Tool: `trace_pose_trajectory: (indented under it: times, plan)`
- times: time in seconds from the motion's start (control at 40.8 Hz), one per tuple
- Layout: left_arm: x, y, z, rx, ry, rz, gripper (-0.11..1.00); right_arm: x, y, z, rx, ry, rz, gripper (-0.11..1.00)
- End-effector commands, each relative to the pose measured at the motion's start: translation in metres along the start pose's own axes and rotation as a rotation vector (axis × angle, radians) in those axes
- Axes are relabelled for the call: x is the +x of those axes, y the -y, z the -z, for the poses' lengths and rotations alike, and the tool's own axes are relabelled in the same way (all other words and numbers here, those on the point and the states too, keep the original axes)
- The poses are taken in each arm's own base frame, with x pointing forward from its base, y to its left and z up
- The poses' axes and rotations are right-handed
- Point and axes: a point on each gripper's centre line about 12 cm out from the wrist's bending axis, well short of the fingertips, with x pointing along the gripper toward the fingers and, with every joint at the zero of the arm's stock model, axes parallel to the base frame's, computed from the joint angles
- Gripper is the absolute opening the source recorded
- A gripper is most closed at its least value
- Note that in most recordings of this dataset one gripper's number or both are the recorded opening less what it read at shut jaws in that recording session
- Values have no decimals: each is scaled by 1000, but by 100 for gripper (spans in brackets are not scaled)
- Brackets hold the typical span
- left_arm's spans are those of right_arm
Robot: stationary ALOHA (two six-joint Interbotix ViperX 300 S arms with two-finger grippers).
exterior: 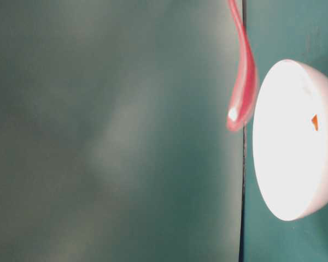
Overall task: Grip the spoon and scoop the red block from the bowl with right arm.
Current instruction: 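Lift the pink spoon with the right gripper and swing it over the bowl, then lower the spoon bowl into the white bowl beside the red cube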
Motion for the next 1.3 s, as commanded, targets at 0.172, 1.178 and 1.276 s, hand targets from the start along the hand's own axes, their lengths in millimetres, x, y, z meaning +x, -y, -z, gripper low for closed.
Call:
trace_pose_trajectory:
  times: [0.172, 1.178, 1.276]
  plan:
    - [2, 1, -11, 5, 29, 4, 0, 16, 0, -66, 92, -202, -78, 23]
    - [2, 1, -11, 20, 32, 4, 0, 66, 24, -102, -43, -715, 231, 23]
    - [2, 1, -11, 20, 32, 4, 0, 70, 25, -103, -50, -718, 238, 23]
